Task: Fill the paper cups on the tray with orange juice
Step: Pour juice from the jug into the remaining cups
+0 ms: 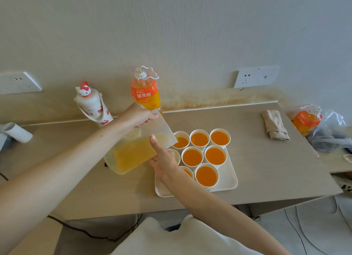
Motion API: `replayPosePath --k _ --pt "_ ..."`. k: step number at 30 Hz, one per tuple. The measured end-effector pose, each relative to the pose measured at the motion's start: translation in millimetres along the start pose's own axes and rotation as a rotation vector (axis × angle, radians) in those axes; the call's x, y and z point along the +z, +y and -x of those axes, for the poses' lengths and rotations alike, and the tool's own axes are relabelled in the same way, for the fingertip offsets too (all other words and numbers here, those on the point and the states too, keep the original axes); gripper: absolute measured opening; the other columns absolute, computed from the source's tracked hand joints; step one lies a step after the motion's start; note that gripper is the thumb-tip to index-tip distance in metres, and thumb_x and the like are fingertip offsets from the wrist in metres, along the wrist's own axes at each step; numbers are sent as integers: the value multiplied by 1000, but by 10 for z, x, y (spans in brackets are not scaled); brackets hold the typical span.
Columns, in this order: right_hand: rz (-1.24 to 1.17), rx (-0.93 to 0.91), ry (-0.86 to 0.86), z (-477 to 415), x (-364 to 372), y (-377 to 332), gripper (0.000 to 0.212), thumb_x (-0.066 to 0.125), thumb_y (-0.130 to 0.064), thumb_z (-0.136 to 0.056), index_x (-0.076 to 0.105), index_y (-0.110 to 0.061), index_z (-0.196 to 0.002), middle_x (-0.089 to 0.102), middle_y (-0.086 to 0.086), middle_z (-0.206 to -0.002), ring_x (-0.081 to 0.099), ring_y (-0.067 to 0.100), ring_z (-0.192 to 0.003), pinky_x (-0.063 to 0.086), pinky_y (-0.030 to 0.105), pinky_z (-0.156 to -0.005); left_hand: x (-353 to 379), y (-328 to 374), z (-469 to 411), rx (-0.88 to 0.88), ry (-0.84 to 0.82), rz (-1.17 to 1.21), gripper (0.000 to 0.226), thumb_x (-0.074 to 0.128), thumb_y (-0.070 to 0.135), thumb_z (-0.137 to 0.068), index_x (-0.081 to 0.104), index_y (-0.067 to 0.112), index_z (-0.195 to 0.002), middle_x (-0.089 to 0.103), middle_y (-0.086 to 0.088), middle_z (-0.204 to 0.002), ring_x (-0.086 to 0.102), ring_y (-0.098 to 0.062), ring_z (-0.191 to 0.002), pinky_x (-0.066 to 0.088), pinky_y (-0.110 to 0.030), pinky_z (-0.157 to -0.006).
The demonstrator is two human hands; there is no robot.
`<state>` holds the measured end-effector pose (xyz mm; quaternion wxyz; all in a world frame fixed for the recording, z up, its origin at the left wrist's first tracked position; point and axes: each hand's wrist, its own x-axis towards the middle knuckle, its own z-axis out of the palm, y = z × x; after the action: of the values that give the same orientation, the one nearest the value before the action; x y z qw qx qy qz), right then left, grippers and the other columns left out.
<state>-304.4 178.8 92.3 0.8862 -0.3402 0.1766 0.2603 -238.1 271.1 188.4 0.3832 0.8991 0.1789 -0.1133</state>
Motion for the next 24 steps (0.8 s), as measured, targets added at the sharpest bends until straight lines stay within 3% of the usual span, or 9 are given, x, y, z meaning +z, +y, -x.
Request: replayPosePath --k 4,10,16,20,24 --pt "12 10 7 10 7 -18 16 70 -21 -88 60 -15 -100 69 6 -103 67 18 -90 56 29 -77 6 -6 -13 -3 0 2 36 67 29 -88 47 13 -63 41 1 -56 36 -13 -50 30 -23 -51" --pt "-4 -5 1 6 -2 -18 21 69 -20 -89 60 -14 -106 69 9 -110 67 19 -94 58 27 -70 16 -9 -25 -5 -3 -1 37 68 29 -88 47 14 -62 41 1 -55 36 -13 -50 30 -24 -51" --pt "9 10 11 1 6 -33 15 70 -21 -88 60 -16 -99 69 7 -104 67 20 -93 55 31 -81 19 9 -36 2 -8 6 34 67 27 -89 48 14 -64 41 1 -55 36 -12 -49 30 -23 -50" --pt "-4 6 8 9 5 -39 18 69 -20 -89 60 -13 -103 69 9 -107 68 19 -91 57 27 -71 20 12 -47 6 -10 9 34 67 26 -88 48 14 -63 41 1 -55 36 -12 -49 30 -23 -50" --pt "-4 7 12 13 6 -43 21 69 -20 -89 60 -12 -105 69 9 -107 67 19 -91 58 26 -71 29 16 -53 -2 -4 2 34 67 26 -88 48 14 -63 42 1 -56 37 -12 -49 30 -23 -50"
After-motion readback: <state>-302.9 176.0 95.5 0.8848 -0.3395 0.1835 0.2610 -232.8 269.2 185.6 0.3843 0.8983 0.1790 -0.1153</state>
